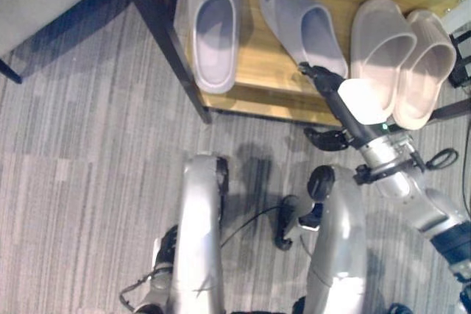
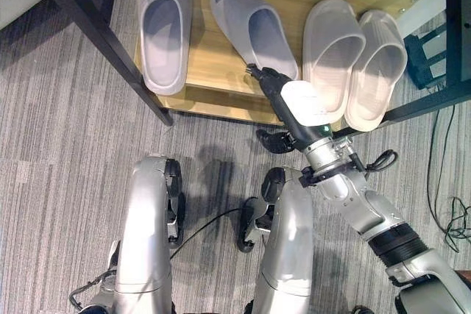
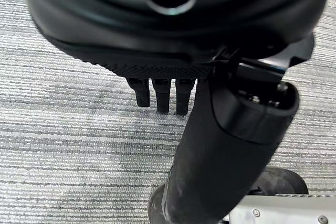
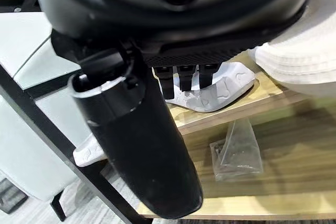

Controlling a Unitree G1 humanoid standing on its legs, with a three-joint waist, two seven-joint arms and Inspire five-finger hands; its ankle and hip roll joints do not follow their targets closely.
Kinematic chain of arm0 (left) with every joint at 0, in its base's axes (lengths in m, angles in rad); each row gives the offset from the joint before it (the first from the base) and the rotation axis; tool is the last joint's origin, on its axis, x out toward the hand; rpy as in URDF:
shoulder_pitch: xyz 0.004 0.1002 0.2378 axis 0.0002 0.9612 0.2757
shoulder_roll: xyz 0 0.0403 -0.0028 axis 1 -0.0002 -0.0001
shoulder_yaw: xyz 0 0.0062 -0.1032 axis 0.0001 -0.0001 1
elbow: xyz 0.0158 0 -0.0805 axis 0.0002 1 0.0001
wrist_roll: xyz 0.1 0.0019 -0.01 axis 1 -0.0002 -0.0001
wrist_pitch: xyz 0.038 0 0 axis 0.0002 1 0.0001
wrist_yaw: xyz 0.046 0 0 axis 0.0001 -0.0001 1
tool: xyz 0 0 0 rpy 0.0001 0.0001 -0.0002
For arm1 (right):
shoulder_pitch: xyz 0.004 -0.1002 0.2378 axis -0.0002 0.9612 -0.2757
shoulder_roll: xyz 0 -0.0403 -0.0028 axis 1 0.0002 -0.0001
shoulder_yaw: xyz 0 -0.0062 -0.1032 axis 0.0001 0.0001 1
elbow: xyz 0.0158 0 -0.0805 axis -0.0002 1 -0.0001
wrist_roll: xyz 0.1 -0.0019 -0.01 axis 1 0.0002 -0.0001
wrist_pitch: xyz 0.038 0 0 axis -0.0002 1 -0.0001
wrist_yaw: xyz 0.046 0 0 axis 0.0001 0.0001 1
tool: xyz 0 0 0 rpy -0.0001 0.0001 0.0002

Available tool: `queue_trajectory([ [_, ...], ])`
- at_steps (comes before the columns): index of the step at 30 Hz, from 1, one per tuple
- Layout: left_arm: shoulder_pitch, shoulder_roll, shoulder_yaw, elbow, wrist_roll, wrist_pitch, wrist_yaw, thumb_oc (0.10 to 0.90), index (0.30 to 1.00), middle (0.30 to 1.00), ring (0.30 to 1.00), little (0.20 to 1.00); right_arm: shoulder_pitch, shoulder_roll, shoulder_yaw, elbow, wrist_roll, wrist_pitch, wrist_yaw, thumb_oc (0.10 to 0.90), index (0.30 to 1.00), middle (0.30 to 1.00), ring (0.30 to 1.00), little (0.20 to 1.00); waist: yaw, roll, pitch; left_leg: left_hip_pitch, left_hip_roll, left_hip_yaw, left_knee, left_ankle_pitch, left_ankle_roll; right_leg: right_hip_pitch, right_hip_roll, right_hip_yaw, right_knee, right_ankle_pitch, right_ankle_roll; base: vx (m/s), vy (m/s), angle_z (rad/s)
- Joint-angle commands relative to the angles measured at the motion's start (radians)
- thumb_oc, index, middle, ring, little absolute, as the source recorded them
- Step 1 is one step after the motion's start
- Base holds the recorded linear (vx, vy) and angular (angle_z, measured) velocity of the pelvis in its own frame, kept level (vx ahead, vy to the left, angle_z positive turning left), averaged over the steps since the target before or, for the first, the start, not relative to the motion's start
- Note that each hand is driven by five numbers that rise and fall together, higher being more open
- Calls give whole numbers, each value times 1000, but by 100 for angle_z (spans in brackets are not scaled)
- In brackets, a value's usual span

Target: Arrange the slippers neatly on the shoe rack.

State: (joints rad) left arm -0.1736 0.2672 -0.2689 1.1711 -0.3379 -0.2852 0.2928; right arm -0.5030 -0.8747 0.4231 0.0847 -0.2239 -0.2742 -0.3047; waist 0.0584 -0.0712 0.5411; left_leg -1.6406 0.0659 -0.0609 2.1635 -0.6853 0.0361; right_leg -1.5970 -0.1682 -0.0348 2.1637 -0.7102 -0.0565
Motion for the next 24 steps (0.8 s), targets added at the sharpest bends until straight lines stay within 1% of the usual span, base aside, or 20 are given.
queue_trajectory([
  [1,58,-12,12,57,0,-12,-6,800,900,900,900,900,-90,-63,-14,-154,107,-76,29,800,900,900,900,900,43,-18,-21,71,-23,-32,17,-97,42,27,-8,26,-31,-29,-33,0,0,0],
  [4,57,-8,14,60,-5,-10,-9,800,900,900,900,900,-105,-60,5,-162,176,-94,72,800,900,900,900,900,43,-16,-21,71,-22,-31,16,-94,40,27,-7,25,-30,-30,-35,0,0,0],
  [5,57,-8,15,60,-5,-10,-9,800,900,900,900,900,-107,-60,7,-161,177,-94,73,800,900,900,900,900,42,-16,-21,71,-22,-31,16,-94,40,27,-7,25,-30,-30,-35,0,0,0],
  [6,58,-7,15,62,-7,-7,-16,800,900,900,900,900,-112,-59,22,-174,217,-100,107,800,900,900,900,900,44,-13,-21,71,-22,-31,18,-94,40,27,-7,26,-30,-30,-36,0,0,0],
  [8,60,-8,13,66,-5,-7,-19,800,900,900,900,900,-119,-51,37,-185,263,-110,139,800,900,900,900,900,43,-10,-21,71,-23,-32,17,-93,40,27,-7,26,-29,-30,-36,0,0,0],
  [9,57,-7,9,72,-3,-4,-24,800,900,900,900,900,-146,-32,66,-201,312,-118,173,800,900,900,900,900,48,-5,-21,71,-24,-33,16,-91,39,27,-7,25,-29,-29,-36,0,0,0],
  [13,53,-7,11,75,-3,-4,-28,800,900,900,900,900,-183,-24,96,-211,312,-117,180,800,900,900,900,900,49,-2,-21,71,-24,-33,15,-89,38,27,-6,24,-30,-28,-37,0,0,0],
  [19,43,-2,0,85,9,-1,-22,800,900,900,900,900,-279,28,162,-239,328,-115,198,800,900,900,900,900,56,4,-21,71,-27,-32,15,-85,36,27,-5,24,-27,-28,-37,0,0,0],
  [24,36,-4,-5,96,20,0,-17,800,900,900,900,900,-336,70,188,-253,314,-114,194,800,900,900,900,900,58,8,-21,71,-29,-32,18,-85,35,27,-6,24,-24,-29,-39,0,0,0],
])
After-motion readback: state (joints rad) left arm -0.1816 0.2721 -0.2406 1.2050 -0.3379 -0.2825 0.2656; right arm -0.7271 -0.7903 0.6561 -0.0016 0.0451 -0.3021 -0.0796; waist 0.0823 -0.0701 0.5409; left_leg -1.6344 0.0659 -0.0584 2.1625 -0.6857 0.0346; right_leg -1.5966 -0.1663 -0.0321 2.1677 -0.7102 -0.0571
